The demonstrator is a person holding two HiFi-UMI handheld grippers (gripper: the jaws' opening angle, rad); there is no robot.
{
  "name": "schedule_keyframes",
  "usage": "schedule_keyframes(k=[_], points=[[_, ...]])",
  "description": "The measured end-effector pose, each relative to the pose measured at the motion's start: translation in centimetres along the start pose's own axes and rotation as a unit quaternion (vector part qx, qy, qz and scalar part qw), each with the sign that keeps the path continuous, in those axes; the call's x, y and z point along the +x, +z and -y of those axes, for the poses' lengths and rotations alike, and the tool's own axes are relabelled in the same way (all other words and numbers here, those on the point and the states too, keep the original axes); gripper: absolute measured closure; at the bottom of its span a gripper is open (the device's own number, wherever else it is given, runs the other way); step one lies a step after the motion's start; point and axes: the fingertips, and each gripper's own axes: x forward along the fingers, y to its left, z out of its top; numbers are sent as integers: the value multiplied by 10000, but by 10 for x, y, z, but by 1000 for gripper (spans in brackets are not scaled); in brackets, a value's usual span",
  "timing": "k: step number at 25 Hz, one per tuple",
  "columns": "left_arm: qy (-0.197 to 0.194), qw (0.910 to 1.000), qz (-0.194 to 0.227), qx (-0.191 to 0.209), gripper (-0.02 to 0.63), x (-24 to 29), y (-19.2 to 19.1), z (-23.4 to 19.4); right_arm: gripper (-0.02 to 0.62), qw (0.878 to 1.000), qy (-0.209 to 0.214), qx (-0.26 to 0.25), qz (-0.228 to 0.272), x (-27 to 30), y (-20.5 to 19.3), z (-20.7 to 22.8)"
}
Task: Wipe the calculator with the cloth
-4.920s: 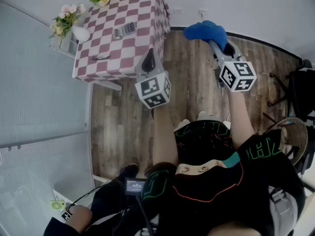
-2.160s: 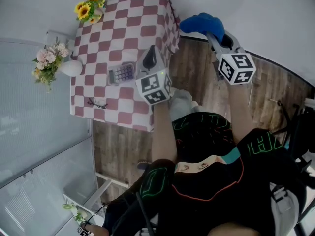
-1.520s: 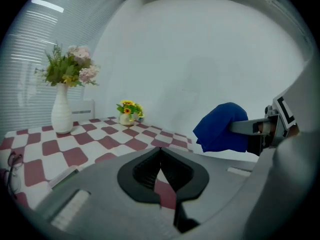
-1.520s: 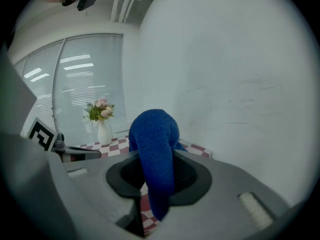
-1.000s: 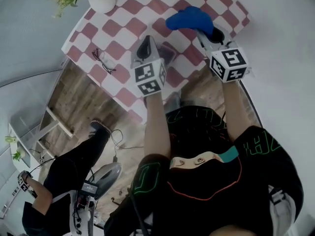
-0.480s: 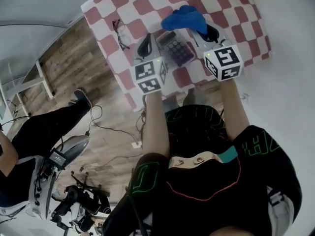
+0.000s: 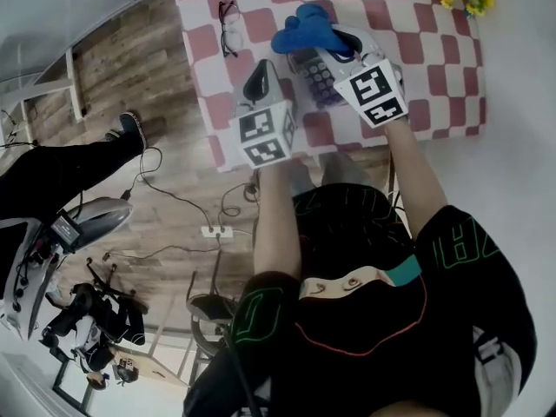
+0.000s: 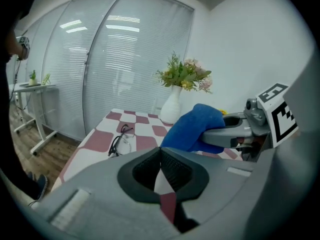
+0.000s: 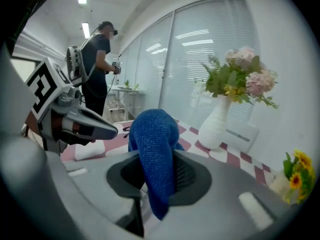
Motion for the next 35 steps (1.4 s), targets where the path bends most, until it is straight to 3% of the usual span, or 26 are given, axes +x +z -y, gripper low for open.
schedule_keyframes(k=[6, 12, 24, 35], points=[[298, 9994, -3, -161, 596, -6, -26, -1, 495, 9945, 618, -817, -232, 20, -34, -33], [461, 9986, 46, -252, 595, -16, -34, 3, 494, 9874, 929, -1207, -422, 17, -51, -48], [659, 9970, 212, -332, 597, -48, -54, 27, 494, 9782, 1533, -1326, -450, -16, -77, -79], [867, 9945, 375, -445, 596, -75, -63, 32, 494, 9745, 1685, -1389, -527, -40, -92, -98]])
